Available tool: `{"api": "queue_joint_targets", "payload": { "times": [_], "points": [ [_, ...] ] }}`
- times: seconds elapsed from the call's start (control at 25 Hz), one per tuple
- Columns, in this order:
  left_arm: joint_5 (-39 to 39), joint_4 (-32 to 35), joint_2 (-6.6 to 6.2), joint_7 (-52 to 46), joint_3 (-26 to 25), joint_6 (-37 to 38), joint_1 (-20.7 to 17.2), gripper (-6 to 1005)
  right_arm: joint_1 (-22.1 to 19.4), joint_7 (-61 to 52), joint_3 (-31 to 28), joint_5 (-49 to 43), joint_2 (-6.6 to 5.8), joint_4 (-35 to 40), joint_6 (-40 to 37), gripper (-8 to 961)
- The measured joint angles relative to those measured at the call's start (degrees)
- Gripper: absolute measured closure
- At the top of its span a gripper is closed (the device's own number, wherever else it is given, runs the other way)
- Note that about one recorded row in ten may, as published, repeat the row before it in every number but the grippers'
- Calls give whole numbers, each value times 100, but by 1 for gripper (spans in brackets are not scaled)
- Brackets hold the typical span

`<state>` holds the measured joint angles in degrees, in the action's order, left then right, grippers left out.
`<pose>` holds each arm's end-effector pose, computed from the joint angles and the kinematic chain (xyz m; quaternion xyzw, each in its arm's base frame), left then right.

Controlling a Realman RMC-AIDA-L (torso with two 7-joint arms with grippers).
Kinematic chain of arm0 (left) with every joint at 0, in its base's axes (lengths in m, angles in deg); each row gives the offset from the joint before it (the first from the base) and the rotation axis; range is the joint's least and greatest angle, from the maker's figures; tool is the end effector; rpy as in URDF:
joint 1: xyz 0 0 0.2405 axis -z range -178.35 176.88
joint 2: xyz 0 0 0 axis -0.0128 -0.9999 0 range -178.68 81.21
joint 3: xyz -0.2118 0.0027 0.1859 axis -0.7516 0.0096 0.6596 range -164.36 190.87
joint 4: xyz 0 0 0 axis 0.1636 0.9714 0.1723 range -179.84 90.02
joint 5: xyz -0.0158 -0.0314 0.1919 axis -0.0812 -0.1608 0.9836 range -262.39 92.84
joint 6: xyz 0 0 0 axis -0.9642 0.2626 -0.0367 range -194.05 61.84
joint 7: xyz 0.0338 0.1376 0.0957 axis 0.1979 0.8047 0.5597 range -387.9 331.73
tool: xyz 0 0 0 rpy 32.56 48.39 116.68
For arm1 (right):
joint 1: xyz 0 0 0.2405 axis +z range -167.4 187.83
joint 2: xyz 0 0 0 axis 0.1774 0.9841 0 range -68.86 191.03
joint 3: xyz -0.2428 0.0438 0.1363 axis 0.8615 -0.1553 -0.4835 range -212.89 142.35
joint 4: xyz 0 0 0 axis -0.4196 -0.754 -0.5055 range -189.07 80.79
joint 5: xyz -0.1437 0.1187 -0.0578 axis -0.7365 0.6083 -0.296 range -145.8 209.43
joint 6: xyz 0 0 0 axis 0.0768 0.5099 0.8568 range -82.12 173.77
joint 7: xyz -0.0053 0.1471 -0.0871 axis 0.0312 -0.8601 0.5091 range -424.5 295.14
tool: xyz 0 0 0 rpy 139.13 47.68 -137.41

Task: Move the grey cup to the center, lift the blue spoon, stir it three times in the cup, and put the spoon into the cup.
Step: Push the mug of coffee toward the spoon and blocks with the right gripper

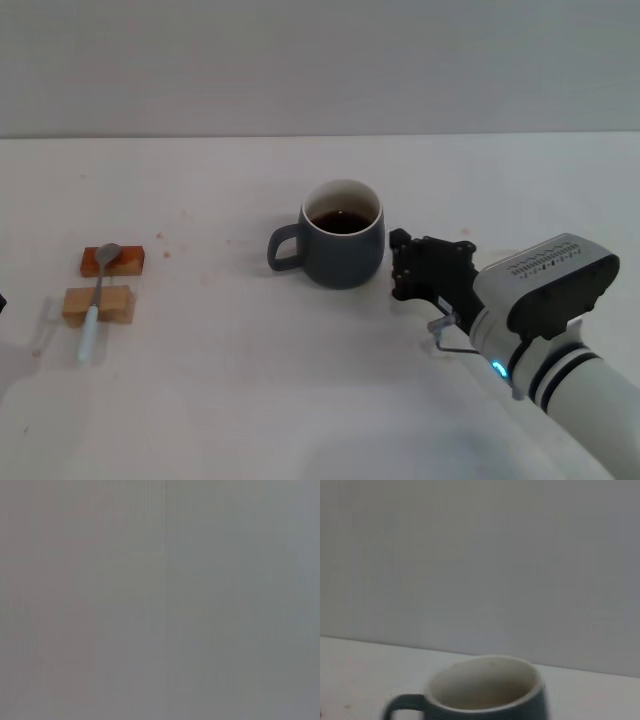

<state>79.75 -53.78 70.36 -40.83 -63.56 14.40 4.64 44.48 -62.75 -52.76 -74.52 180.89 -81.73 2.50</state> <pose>-0.3962 0.2382 0.0077 -0.6551 -0.2429 -0.2898 0.6541 0.2483 0.3636 -0.1501 -0.8292 0.2735 0.2364 0.4263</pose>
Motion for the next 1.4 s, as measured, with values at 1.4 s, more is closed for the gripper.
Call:
{"api": "queue_joint_targets", "payload": {
  "times": [1.4],
  "points": [
    [4,0,0,0,0,0,59,201,214,17,-360,-281,0,17,219,954]
  ]
}}
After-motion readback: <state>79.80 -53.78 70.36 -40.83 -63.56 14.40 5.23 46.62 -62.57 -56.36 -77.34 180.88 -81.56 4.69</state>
